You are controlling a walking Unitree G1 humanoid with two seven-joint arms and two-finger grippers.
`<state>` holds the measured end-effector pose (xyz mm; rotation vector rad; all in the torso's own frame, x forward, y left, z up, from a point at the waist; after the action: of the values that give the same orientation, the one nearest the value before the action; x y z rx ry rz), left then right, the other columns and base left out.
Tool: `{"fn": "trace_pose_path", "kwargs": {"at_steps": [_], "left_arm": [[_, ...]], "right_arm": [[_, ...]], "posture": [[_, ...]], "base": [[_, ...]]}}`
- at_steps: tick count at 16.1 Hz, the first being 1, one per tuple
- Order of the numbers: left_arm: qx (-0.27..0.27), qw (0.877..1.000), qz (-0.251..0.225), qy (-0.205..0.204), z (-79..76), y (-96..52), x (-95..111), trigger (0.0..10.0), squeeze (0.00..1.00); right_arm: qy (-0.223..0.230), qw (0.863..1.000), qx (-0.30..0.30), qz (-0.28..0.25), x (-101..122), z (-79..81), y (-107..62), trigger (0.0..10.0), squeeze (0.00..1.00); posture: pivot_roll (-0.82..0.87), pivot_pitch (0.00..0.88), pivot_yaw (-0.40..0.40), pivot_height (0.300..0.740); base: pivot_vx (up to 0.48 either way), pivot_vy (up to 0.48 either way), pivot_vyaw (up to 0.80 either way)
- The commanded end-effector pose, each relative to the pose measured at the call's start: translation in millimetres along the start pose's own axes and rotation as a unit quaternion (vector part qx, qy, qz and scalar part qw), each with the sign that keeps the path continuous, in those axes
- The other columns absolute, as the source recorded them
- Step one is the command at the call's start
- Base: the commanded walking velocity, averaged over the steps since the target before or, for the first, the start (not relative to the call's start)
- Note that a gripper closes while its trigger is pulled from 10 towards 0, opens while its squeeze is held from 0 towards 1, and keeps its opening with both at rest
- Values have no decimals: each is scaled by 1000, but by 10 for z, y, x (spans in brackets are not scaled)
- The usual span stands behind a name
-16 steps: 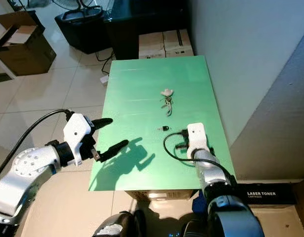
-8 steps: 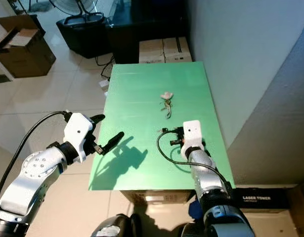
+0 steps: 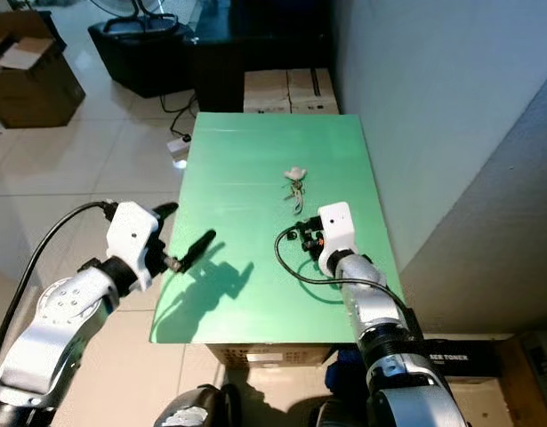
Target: Hang keys on a hook
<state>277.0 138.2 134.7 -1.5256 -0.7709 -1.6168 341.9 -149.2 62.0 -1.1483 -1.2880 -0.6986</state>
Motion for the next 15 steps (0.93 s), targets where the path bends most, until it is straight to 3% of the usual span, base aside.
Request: {"fn": "trace_pose_path", "kwargs": {"at_steps": [1,4,7,12,15], "left_arm": [[30,1000,-2,1,56,15,-19,10000,0],[60,998,-17,4,91,42,15,10000,0],[60,998,-22,2,83,-21,58,10000,0],[68,997,-21,1,71,-78,73,10000,0],[54,998,-31,13,67,-91,224,10000,0]], "right_arm": [[2,1000,4,7,7,-61,-20,10000,1000],[-19,999,21,27,66,-109,30,10000,1000],[-33,997,47,51,125,-70,95,10000,1000],[-18,997,61,30,226,21,152,10000,1000],[-33,998,58,21,333,-65,173,10000,1000]], "posture": [[-25,154,52,740],[-24,181,39,740],[2,202,30,740],[15,246,25,740],[30,400,46,740]], "base": [[0,0,0],[0,0,0],[0,0,0],[0,0,0],[0,0,0]]}}
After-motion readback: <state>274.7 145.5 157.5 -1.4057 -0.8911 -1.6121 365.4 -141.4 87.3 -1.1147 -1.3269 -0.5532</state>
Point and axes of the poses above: a point about 5 cm out from each wrist's last joint towards the gripper, its own y axis pointing out of the wrist towards the gripper, its own x axis along the axis of the wrist's last joint, z = x × y, the point moved 1 cm from there along y, pointing out of the wrist towards the gripper, and after that the axes turned 5 degrees about -y, right-handed, at the moved point
